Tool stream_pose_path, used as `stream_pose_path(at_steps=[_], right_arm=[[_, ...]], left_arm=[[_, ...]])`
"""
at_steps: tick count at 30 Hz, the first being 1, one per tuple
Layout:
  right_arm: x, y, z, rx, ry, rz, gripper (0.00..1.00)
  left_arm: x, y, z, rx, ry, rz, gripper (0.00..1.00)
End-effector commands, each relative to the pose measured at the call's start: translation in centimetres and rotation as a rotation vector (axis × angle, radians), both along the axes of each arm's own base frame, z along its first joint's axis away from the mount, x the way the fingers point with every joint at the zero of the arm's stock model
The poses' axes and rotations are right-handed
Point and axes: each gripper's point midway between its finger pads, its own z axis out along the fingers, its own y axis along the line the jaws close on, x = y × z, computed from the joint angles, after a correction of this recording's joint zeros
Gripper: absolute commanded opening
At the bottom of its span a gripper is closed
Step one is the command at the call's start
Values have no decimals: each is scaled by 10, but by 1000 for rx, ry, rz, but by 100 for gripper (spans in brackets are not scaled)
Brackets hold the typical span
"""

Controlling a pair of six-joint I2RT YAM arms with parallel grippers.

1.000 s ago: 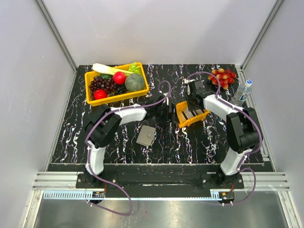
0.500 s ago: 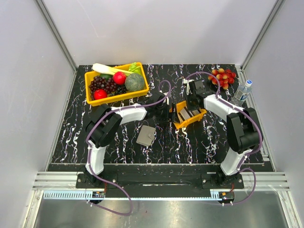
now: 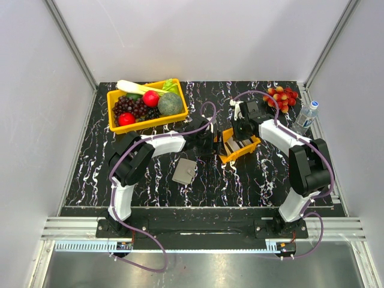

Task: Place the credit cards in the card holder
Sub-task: Pick up the credit card from the storage box.

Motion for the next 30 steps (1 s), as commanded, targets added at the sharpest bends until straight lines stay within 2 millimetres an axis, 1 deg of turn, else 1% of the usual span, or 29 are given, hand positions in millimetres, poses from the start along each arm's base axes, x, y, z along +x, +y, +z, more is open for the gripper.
stream_pose_path(at_steps=[1,4,6,9,10,14,16,19,20,23,28,30], right_arm=[[-1,-2,5,-22,-14,-1,12],[10,-12,11,-66,-54,-46,23],[15,-11,16,-63,-79,-55,31],[21,-10,20,-59,-97,-64,36],[24,-14,21,-77,-108,-80,38],[27,-13,14,-81,-95,-79,39],[26,-12,7,-82,-79,-74,39],[24,-11,1,-80,-61,-67,35],[21,-6,-2,-59,-45,-48,33],[19,-4,-4,-50,-35,-40,28],[16,0,1,-26,-36,-24,13],[14,1,4,-16,-39,-19,10]], left_arm=[[13,-13,20,-64,-43,-5,80],[12,-12,21,-63,-44,-4,80],[13,-12,20,-63,-42,-3,80],[13,-12,19,-62,-41,-3,79],[12,-12,19,-62,-41,-5,79],[13,-12,21,-64,-43,-3,79],[13,-12,20,-62,-44,-3,76],[13,-12,20,-64,-44,-4,72],[12,-13,20,-65,-43,-7,70],[13,-12,20,-64,-41,-6,65],[12,-13,19,-64,-38,-11,62],[12,-13,20,-67,-39,-11,61]])
